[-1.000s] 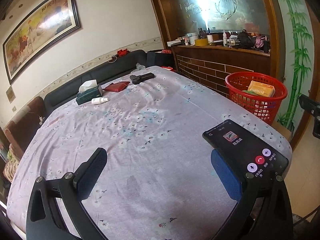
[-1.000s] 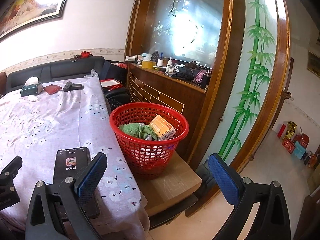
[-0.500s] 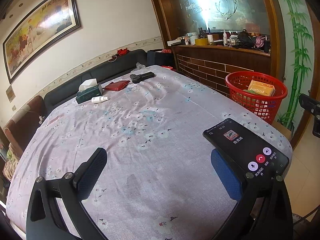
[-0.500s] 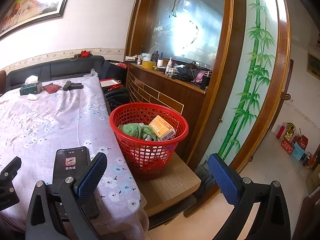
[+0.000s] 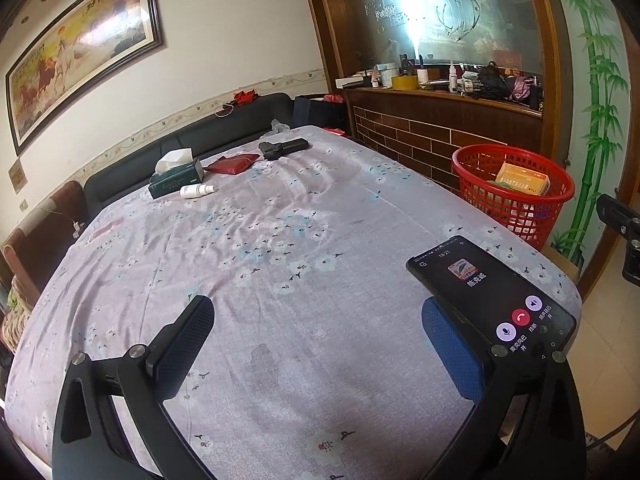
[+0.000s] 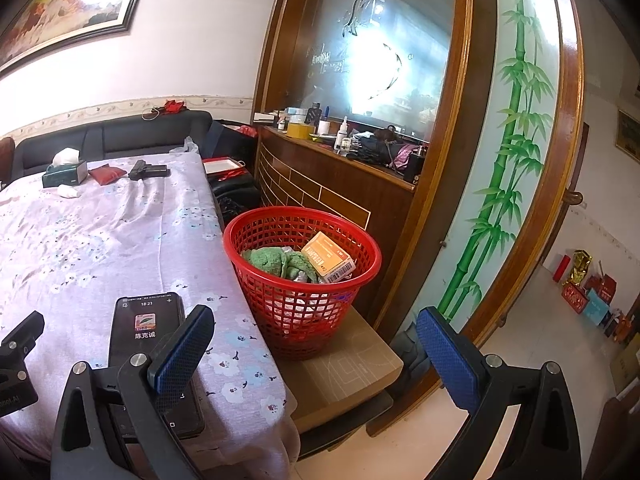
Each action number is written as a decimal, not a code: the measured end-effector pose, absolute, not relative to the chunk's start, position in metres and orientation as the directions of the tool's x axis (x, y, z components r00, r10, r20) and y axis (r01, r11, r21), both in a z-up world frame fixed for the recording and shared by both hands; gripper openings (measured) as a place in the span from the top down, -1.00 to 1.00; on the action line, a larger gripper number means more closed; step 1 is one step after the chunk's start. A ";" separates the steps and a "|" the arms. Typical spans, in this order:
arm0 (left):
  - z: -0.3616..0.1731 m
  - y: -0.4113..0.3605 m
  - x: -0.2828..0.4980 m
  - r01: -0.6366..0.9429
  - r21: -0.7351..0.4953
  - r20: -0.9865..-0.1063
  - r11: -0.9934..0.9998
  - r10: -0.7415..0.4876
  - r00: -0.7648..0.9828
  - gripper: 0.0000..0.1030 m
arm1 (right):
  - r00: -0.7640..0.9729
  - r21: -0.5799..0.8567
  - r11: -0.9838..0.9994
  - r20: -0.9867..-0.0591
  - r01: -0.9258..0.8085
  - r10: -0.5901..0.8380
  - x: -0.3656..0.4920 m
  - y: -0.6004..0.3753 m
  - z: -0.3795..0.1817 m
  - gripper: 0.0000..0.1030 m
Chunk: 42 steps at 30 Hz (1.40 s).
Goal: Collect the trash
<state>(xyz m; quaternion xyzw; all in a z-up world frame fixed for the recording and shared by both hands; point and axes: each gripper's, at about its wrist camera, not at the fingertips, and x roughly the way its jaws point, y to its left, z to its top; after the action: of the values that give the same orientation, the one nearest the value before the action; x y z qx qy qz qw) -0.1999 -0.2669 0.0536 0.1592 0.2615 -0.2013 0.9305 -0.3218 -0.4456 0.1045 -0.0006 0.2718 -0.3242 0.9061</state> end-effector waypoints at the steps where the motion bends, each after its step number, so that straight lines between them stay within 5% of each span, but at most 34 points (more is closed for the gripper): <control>1: 0.053 -0.267 -0.200 0.457 0.191 -0.551 0.869 -0.291 0.782 -1.00 | 0.642 -0.179 0.790 -0.492 0.587 -0.588 -0.321 -0.445 0.105 -0.99; 42: 0.052 -0.257 -0.197 0.445 0.174 -0.554 0.878 -0.287 0.781 -1.00 | 0.653 -0.187 0.797 -0.483 0.575 -0.584 -0.317 -0.435 0.108 -0.99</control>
<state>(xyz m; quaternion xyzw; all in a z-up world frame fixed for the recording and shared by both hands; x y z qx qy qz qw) -0.1968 -0.2575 0.0520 0.1492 0.2658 -0.1965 0.9319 -0.3170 -0.4353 0.1083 -0.0088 0.2687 -0.3186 0.9089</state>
